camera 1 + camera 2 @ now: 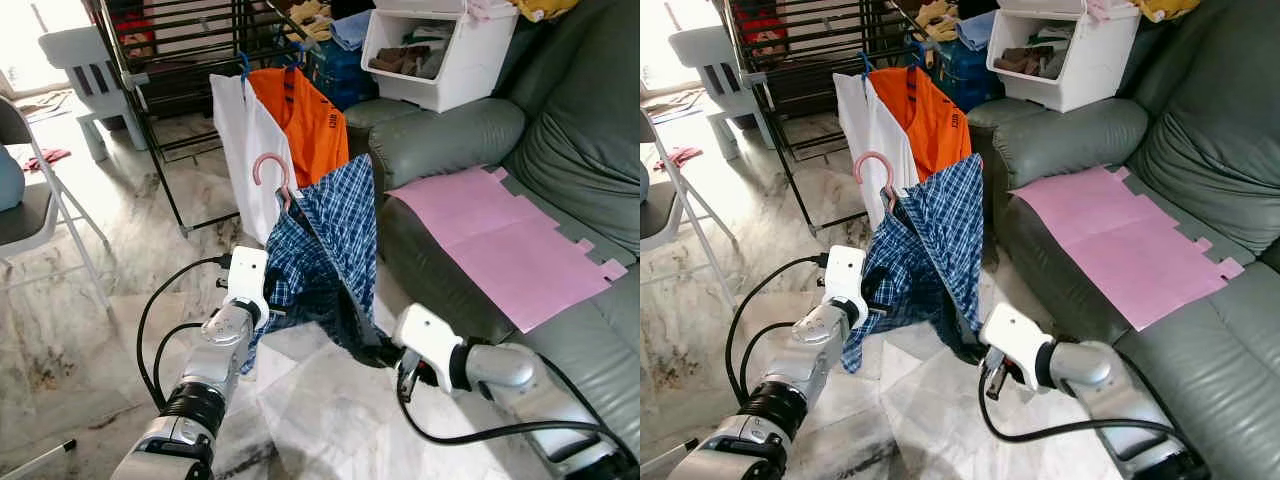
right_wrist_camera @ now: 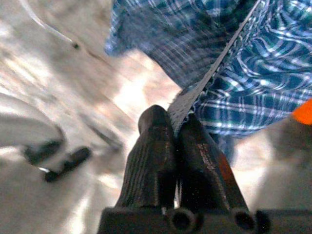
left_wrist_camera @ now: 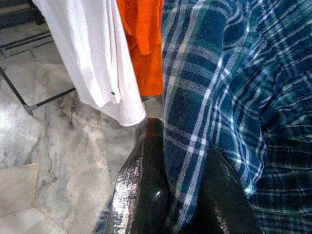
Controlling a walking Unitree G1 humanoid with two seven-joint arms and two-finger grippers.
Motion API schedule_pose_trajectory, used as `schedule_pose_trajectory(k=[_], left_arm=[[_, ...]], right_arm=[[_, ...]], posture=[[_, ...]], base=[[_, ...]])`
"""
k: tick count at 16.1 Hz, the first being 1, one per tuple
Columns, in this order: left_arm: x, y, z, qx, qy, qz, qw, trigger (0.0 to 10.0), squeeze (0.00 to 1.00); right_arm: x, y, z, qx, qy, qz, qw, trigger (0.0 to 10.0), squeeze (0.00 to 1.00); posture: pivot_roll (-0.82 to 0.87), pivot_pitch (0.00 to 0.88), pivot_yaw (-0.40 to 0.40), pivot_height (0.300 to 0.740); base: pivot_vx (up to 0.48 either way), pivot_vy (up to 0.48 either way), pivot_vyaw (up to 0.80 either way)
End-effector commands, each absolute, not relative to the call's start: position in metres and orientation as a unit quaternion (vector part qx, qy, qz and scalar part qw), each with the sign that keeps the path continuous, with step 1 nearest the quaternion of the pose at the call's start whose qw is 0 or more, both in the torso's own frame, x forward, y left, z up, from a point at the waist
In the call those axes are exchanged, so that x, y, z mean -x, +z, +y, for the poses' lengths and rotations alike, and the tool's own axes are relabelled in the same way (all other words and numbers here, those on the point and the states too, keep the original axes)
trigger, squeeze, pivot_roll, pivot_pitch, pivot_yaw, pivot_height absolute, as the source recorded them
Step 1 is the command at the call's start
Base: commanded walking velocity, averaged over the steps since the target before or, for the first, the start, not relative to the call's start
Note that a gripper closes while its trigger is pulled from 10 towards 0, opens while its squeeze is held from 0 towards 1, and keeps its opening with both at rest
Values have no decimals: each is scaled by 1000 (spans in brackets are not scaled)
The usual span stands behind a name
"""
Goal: Hang hanger
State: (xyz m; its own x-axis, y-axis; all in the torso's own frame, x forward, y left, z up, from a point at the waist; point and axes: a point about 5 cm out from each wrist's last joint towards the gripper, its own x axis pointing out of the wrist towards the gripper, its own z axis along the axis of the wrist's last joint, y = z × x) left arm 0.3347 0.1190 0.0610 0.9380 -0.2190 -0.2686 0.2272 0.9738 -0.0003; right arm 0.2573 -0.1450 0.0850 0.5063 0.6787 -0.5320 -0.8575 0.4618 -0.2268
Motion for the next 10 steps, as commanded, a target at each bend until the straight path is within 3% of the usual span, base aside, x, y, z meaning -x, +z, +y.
schedule_pose_trajectory(k=[1, 2, 3, 5, 8, 10], left_arm=[[-345, 78, 126, -11, -94, 102, 990, 0, 0], [-345, 79, 127, -15, -95, 98, 991, 0, 0], [-345, 80, 128, -15, -96, 96, 991, 0, 0], [-345, 85, 133, -40, -114, 71, 990, 0, 0], [-343, 92, 140, -83, -172, 40, 981, 0, 0], [-340, 95, 163, -111, -168, 25, 979, 0, 0]], right_arm=[[-263, 83, -149, 265, 436, 181, 841, 10000, 0], [-271, 89, -152, 266, 403, 159, 861, 10000, 0], [-278, 96, -155, 251, 376, 138, 881, 10000, 1000], [-291, 109, -163, 257, 319, 94, 907, 10000, 1000], [-296, 119, -172, 281, 306, 73, 907, 10000, 1000], [-294, 132, -173, 286, 339, 46, 895, 10000, 1000]], posture=[[-155, 0, 33, 740], [-155, 0, 33, 740], [-155, 0, 36, 740], [-155, 0, 36, 740], [-156, 0, 38, 740], [-161, 0, 43, 740]], base=[[0, 0, 0], [0, 0, 0], [0, 0, 0], [0, 0, 0], [0, 0, 0], [0, 0, 0]])
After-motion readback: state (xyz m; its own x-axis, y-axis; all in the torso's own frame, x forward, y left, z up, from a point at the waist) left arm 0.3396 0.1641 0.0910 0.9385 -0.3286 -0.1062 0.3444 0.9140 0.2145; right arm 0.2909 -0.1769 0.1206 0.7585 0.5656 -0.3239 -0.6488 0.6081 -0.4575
